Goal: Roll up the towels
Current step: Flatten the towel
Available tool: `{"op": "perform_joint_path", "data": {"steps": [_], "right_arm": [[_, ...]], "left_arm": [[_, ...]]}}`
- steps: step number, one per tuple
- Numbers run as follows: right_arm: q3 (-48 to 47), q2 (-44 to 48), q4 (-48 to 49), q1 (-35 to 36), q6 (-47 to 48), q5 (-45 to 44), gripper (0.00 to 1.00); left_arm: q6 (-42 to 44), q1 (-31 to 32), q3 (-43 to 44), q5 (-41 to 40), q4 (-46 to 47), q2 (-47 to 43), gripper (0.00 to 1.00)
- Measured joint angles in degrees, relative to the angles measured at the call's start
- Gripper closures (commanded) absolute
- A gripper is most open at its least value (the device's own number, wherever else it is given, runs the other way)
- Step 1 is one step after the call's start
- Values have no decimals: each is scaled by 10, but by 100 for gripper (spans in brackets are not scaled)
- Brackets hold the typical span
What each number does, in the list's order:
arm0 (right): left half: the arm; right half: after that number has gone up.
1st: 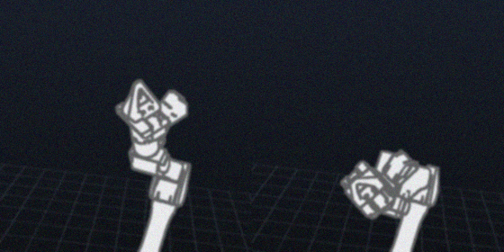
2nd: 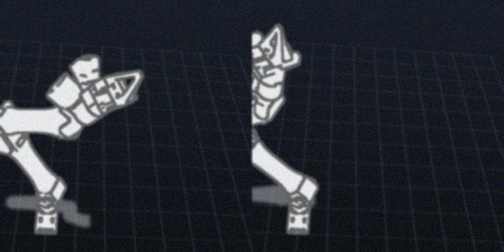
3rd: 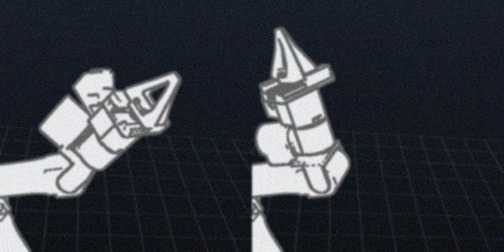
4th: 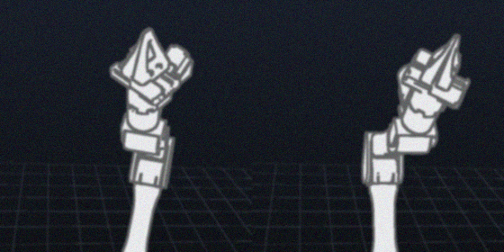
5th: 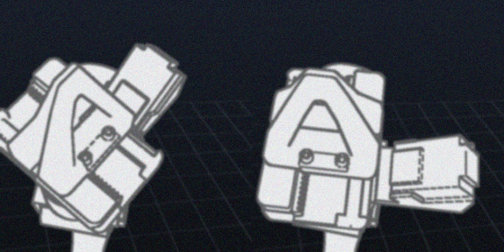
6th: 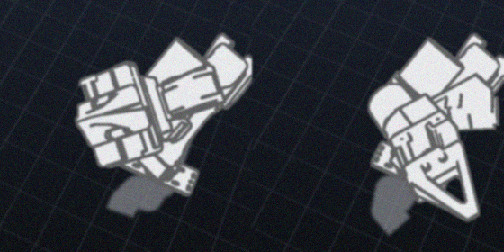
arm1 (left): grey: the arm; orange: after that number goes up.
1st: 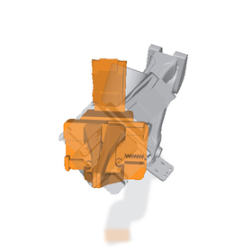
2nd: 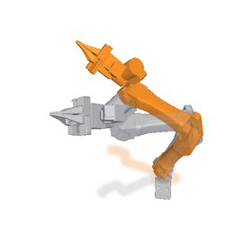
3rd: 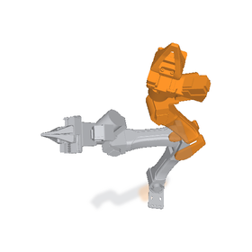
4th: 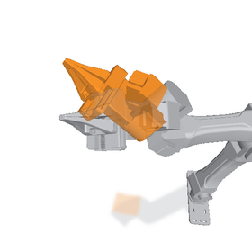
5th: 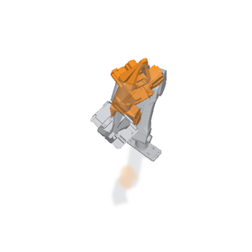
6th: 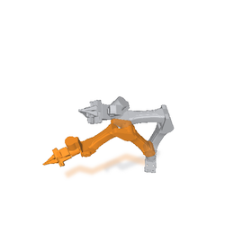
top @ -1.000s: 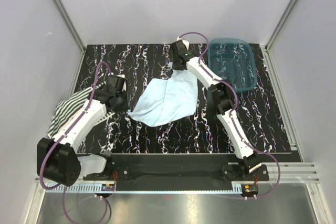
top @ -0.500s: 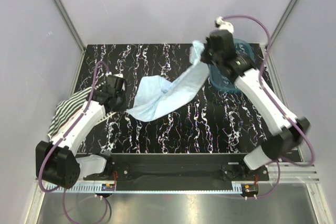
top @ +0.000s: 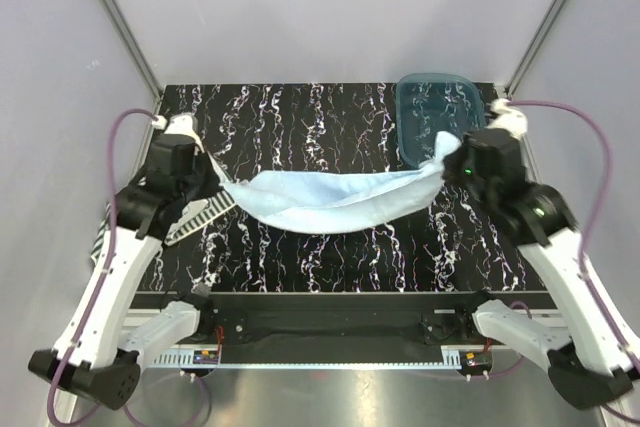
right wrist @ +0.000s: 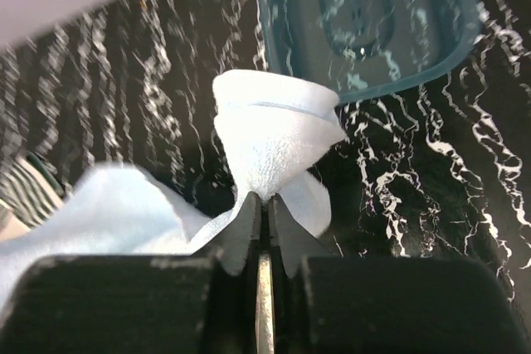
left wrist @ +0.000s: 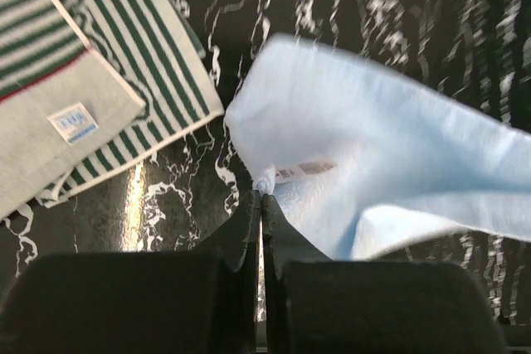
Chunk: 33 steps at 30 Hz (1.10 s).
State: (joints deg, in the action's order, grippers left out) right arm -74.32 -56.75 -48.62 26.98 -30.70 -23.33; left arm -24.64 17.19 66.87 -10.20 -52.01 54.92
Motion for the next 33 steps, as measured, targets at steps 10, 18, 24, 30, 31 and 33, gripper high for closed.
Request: {"op": "perform_joint_path", "data": {"steps": [10,18,24,30,31,33], "right_arm": [[39,121,-93,-1,-80,-22,12],[141,94,-134,-1,-117,40,26],[185,55,-122,-1,-129,75,41],[232,-50,-100,-1,-168,95,44],[238,-67,-92,-1,-173,95,46],[251,-93,-74,-2,-183,94,50]], "left_arm": [[-3,0,90,-30,-66,-108,100],[1,0,9,-28,-90,-156,100],[18,0,-37,-40,-86,-194,100],[22,0,-84,-48,-74,-194,100],[22,0,-92,-46,-68,-194,100],[20,0,-107,-37,-56,-193,100]]}}
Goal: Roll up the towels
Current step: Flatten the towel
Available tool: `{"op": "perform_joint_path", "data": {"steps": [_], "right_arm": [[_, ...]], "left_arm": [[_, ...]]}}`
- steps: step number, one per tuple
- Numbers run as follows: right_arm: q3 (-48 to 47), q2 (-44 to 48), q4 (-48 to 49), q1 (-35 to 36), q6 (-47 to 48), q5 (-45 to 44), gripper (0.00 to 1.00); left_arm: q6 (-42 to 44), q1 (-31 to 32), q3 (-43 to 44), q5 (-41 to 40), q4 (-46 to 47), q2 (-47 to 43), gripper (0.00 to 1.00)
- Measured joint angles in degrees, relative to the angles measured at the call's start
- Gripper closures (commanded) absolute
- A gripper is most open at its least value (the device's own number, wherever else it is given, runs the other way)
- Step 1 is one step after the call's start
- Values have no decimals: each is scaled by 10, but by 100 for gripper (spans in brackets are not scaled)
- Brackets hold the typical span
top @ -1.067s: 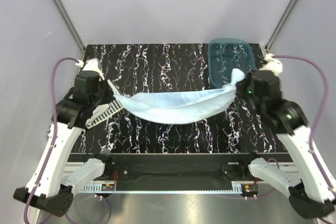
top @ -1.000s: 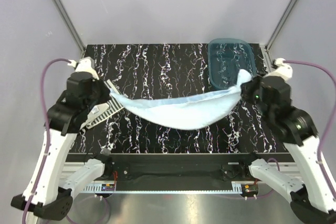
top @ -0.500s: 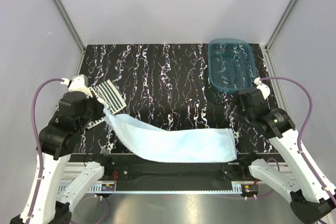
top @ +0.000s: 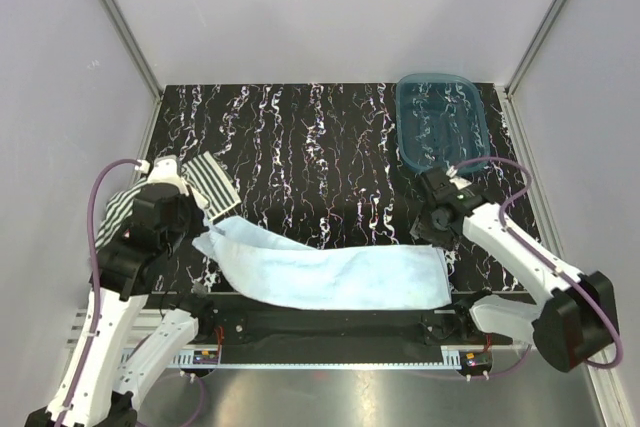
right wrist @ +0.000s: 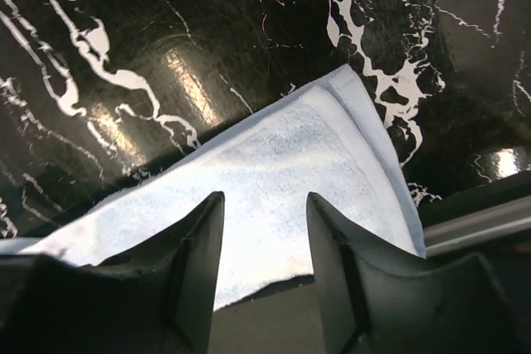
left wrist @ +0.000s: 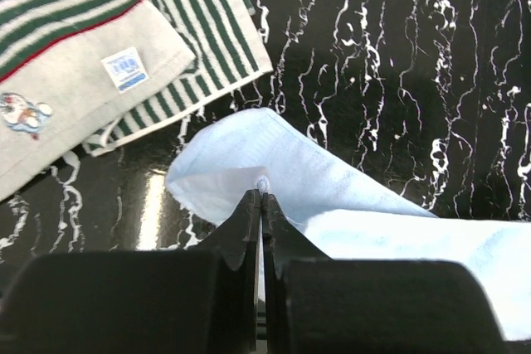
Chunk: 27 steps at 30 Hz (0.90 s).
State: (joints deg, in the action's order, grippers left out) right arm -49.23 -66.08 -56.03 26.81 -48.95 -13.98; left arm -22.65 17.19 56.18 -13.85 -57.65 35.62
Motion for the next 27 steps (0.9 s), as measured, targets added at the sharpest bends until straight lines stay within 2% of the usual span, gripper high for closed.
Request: {"op": "perform_joint_path", "data": {"steps": [10,15,27], "right_arm": [[49,-133,110,-37,-13,5,60],[58,-144,134,-71,-8,10,60],[57,-153,139,-75,-4,10,59]], "left_arm": [[-2,0,-44,35,66,21,100],[-3,0,-62,38,88,21,100],[-3,0,-71,42,111,28,100]]}}
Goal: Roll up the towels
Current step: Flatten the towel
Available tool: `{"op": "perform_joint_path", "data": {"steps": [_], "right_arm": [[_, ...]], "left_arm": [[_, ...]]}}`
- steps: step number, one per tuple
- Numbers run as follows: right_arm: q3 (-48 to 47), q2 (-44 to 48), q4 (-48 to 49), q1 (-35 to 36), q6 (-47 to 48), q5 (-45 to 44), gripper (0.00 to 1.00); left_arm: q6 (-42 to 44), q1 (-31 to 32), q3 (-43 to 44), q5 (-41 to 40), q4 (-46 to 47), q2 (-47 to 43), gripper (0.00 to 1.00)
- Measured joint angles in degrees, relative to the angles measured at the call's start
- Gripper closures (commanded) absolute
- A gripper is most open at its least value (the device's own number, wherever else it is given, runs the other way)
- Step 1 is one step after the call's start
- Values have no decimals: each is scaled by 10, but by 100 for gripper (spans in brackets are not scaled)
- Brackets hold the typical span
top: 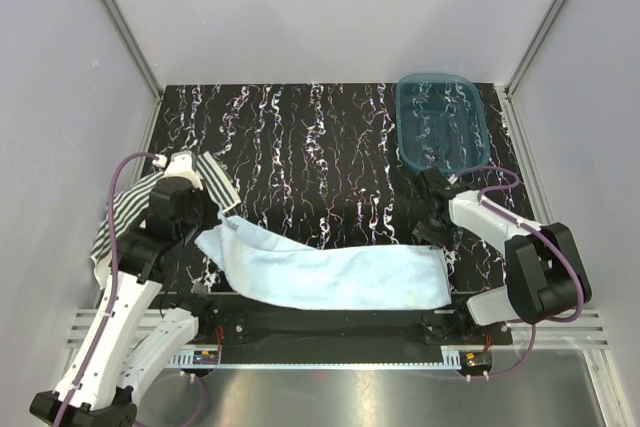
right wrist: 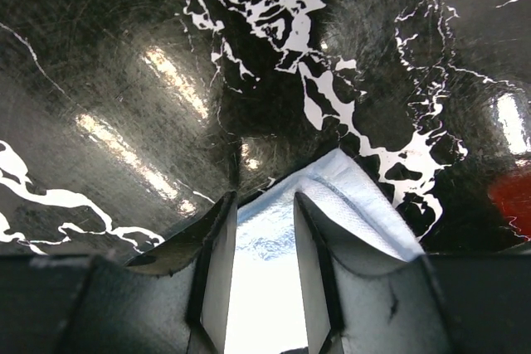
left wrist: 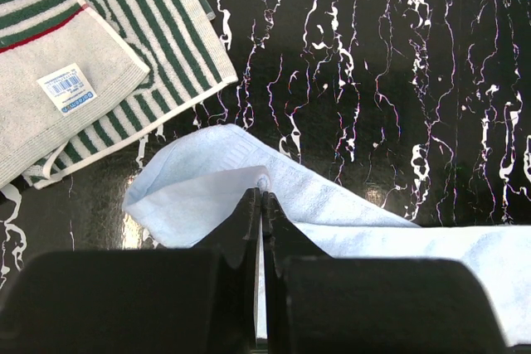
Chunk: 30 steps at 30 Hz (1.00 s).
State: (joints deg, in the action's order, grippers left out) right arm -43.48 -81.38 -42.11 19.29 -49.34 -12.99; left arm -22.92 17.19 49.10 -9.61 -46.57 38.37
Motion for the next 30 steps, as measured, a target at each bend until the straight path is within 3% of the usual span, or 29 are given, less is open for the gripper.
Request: {"op": "perform_joint_path", "data": {"steps": [11,19,23,27,30], "right_arm": [[2,60,-27,-6,-17,-13,55],[15,33,-24,-9,-30,-13,55],[16,16,-11,-24,-30,-13,60],[20,6,1,-33,-28,-13,71],[20,6,2,-33,-28,-13,72]], "left_arm": [[0,0,-4,2,3,0,100],[0,4,-9,4,4,0,100],[0,7,-9,4,4,0,100],[0,8,-9,4,4,0,100],[0,8,-9,4,4,0,100]]}}
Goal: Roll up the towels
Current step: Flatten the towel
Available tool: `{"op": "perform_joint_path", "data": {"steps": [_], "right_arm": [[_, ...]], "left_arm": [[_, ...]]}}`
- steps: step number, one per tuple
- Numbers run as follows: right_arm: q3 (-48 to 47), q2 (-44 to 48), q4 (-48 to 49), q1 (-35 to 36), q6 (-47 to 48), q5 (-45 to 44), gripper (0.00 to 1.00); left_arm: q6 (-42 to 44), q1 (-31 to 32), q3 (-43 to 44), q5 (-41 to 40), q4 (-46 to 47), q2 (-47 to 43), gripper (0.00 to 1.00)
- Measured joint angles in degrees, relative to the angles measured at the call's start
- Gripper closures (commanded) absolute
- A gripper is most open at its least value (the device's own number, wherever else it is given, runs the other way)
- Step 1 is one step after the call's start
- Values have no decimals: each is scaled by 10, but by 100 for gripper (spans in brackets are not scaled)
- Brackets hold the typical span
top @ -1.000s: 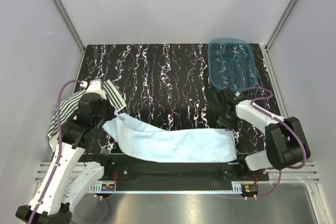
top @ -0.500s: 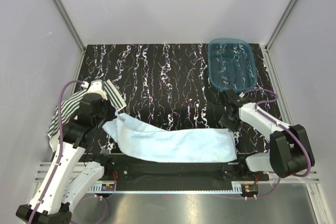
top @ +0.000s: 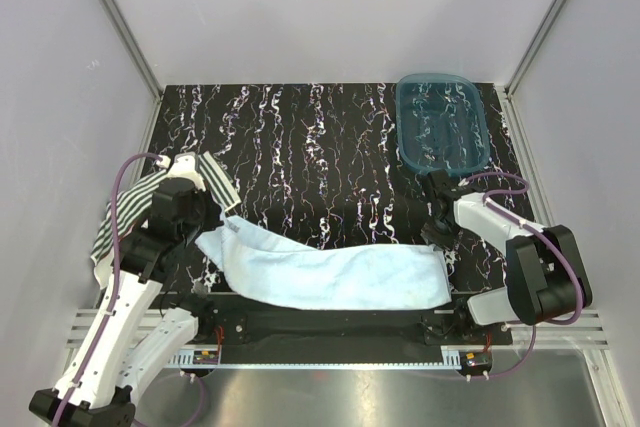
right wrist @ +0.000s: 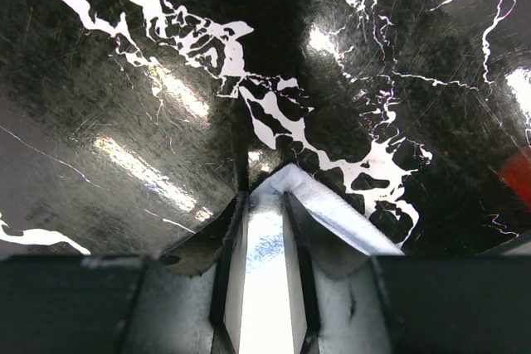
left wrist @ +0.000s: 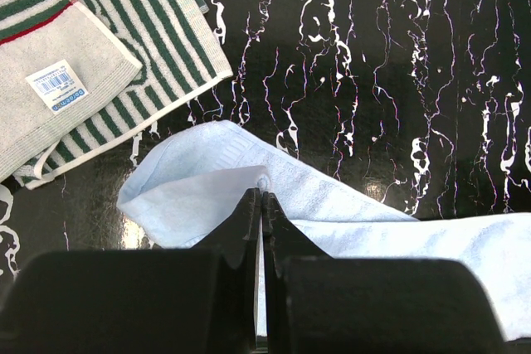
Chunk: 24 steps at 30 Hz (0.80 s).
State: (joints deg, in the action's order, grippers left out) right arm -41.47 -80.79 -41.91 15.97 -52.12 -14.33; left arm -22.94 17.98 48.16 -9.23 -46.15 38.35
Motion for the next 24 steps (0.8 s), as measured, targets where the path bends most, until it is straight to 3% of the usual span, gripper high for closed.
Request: {"op": "perform_joint_path", "data": {"steps": [9,13,15,18,24], "right_arm": [[0,4,0,0,-1,0,72],[0,16,-1,0,-2,-2,83],[0,23,-1,0,-2,-3,95],[0,27,-1,0,-4,-7,100],[7,27,2,0,-4,-5,100]], "left_arm": [[0,0,0,0,0,0,100],[0,0,0,0,0,0,100],[0,0,0,0,0,0,100],[0,0,0,0,0,0,100],[0,0,0,0,0,0,100]]}}
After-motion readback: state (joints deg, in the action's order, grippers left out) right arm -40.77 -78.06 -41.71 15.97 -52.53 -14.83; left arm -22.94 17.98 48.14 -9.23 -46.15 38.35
